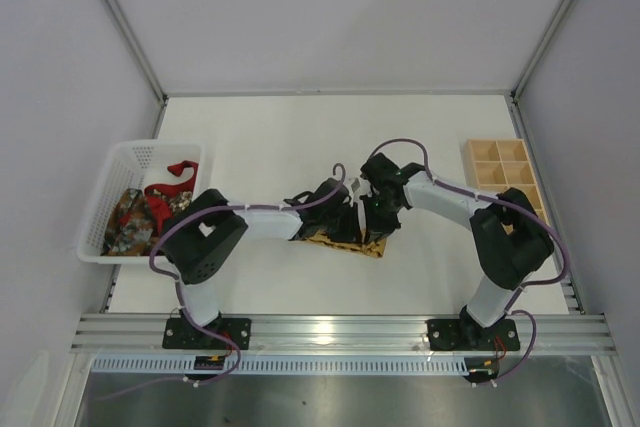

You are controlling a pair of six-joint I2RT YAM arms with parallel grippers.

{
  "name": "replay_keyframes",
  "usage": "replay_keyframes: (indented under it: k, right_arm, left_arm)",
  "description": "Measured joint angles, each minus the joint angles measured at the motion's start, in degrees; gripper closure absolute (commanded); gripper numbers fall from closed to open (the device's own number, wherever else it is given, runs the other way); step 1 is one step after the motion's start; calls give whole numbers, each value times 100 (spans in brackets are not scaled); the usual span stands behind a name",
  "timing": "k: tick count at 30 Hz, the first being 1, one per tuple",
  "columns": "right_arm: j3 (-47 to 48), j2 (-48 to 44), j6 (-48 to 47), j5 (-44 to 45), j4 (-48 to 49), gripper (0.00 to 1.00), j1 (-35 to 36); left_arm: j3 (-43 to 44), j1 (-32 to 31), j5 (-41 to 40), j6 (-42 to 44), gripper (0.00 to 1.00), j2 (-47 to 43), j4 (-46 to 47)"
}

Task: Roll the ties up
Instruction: Roll the tie

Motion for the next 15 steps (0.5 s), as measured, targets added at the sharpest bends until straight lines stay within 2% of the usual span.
replay_keyframes:
  k: [9,15]
  right_arm:
    - [26,227,2,20,216,100,61]
    - [72,271,44,20,210,98,61]
  left_arm:
    - [-446,197,-861,289,91,-1049,-876]
    - [-444,595,-1021,437,95,-896,-846]
